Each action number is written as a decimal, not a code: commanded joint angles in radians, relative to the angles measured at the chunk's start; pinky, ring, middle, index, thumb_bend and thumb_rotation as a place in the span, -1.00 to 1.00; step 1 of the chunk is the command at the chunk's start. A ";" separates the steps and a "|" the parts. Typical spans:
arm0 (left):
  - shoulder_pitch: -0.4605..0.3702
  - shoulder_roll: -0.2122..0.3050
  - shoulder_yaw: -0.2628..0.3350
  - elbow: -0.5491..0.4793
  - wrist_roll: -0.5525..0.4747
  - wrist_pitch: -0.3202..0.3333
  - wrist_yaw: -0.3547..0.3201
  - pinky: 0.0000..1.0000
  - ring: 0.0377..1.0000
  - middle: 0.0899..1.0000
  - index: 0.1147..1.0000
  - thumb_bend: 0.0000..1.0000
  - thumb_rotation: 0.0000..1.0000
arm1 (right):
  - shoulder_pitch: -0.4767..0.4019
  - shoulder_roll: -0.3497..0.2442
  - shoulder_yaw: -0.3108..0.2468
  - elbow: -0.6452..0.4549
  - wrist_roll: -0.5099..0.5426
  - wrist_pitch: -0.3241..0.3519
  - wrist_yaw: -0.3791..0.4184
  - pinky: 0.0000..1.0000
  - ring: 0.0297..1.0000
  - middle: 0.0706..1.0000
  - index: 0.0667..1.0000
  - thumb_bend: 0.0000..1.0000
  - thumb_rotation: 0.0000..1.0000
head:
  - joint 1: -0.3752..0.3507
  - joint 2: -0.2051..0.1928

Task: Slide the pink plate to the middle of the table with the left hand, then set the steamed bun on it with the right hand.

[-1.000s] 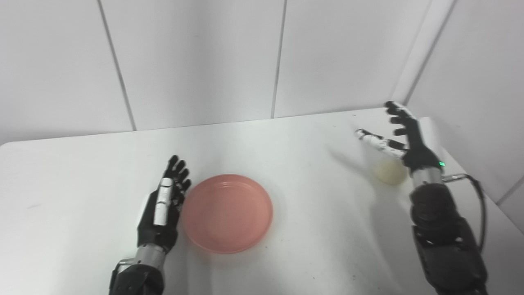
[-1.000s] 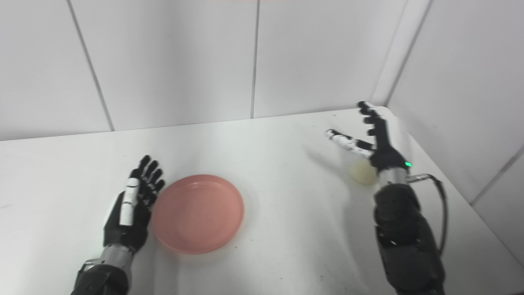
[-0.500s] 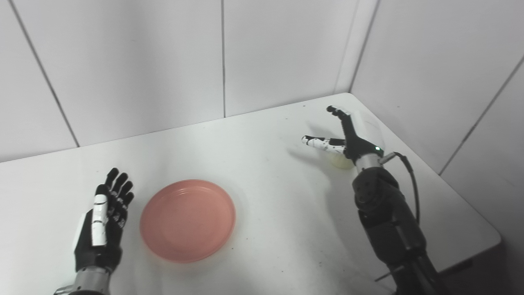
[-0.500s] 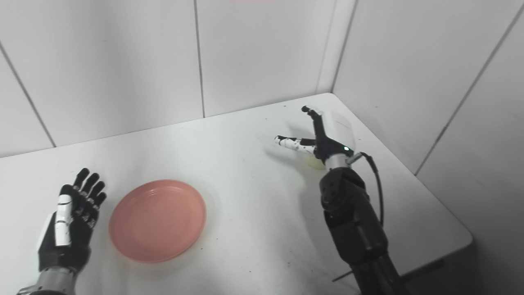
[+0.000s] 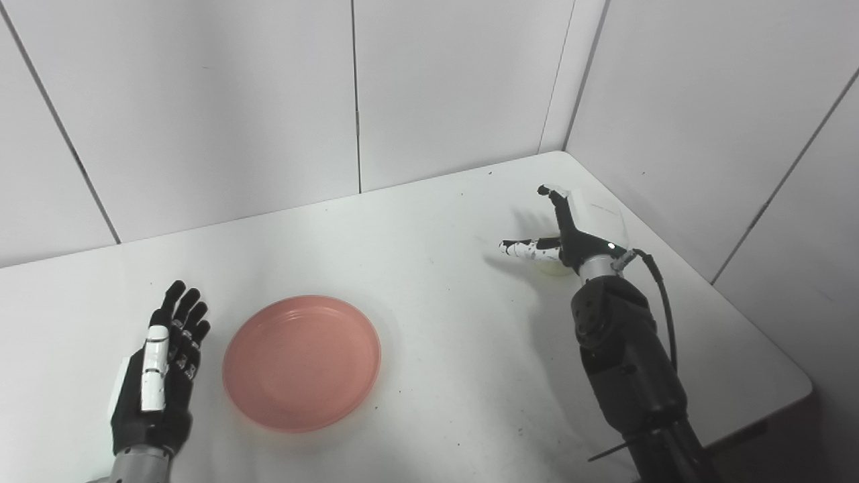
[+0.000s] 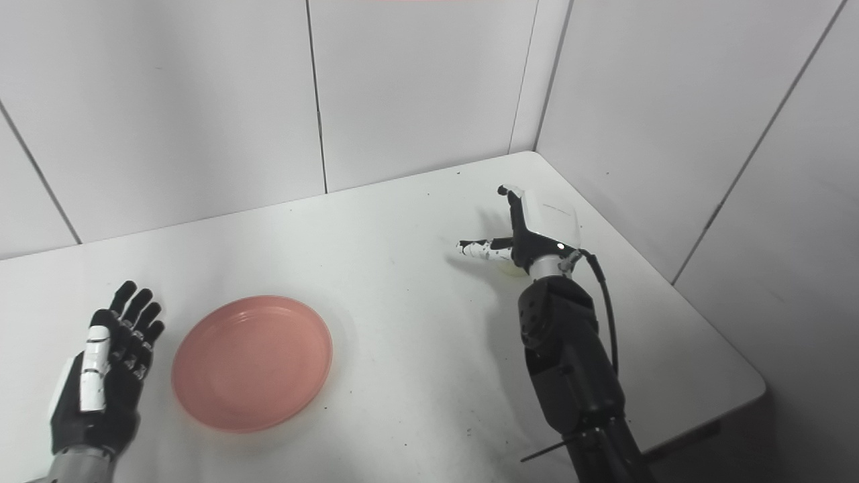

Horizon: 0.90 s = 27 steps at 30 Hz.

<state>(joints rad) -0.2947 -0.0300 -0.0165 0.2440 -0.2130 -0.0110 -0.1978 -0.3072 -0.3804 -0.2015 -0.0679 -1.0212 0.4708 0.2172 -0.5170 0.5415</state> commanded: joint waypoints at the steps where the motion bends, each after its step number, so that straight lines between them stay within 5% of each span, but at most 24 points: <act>1: 0.014 0.008 0.004 0.004 -0.011 0.004 -0.013 0.96 0.92 0.90 0.82 0.11 0.72 | -0.043 -0.003 -0.026 -0.007 -0.029 -0.001 -0.003 0.97 0.76 0.69 0.62 0.53 -0.08 | 0.002 0.000; 9: 0.017 0.015 -0.001 -0.013 -0.010 0.026 -0.018 0.99 0.94 0.92 0.84 0.11 0.76 | -0.053 0.029 -0.070 0.044 -0.027 -0.001 -0.020 0.90 0.78 0.72 0.62 0.51 -0.39 | -0.003 0.001; 13: 0.021 0.013 -0.003 -0.019 -0.011 0.018 -0.018 1.00 0.96 0.93 0.85 0.07 0.80 | -0.060 0.023 -0.068 0.088 -0.051 -0.001 -0.002 0.55 0.67 0.68 0.61 0.53 -0.30 | -0.002 0.006; 20: 0.023 0.009 -0.005 -0.031 -0.015 0.037 -0.017 0.96 0.92 0.90 0.82 0.08 0.77 | -0.067 0.031 -0.088 0.116 -0.017 -0.001 0.001 0.32 0.62 0.67 0.59 0.48 -0.46 | -0.001 0.007; 23: 0.022 0.006 -0.005 -0.026 -0.014 0.030 -0.017 0.94 0.91 0.89 0.80 0.08 0.77 | -0.068 0.038 -0.097 0.125 0.003 -0.001 -0.013 0.09 0.41 0.55 0.55 0.42 -0.68 | 0.000 0.007; 25: 0.022 0.006 -0.005 -0.025 -0.014 0.028 -0.019 0.94 0.90 0.88 0.80 0.08 0.78 | -0.070 0.048 -0.110 0.128 0.018 -0.001 -0.028 -0.37 -0.16 0.02 0.53 0.18 -0.93 | 0.000 0.007; 27: 0.022 0.005 -0.006 -0.026 -0.013 0.026 -0.018 0.94 0.90 0.88 0.81 0.07 0.79 | -0.071 0.047 -0.121 0.136 0.051 -0.001 -0.037 -0.58 -0.44 -0.09 0.49 0.13 -0.98 | 0.006 0.007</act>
<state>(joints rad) -0.2793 -0.0191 -0.0228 0.2205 -0.2145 0.0097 -0.2085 -0.3530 -0.3172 -0.3068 0.0688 -0.9865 0.4708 0.2041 -0.5124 0.5476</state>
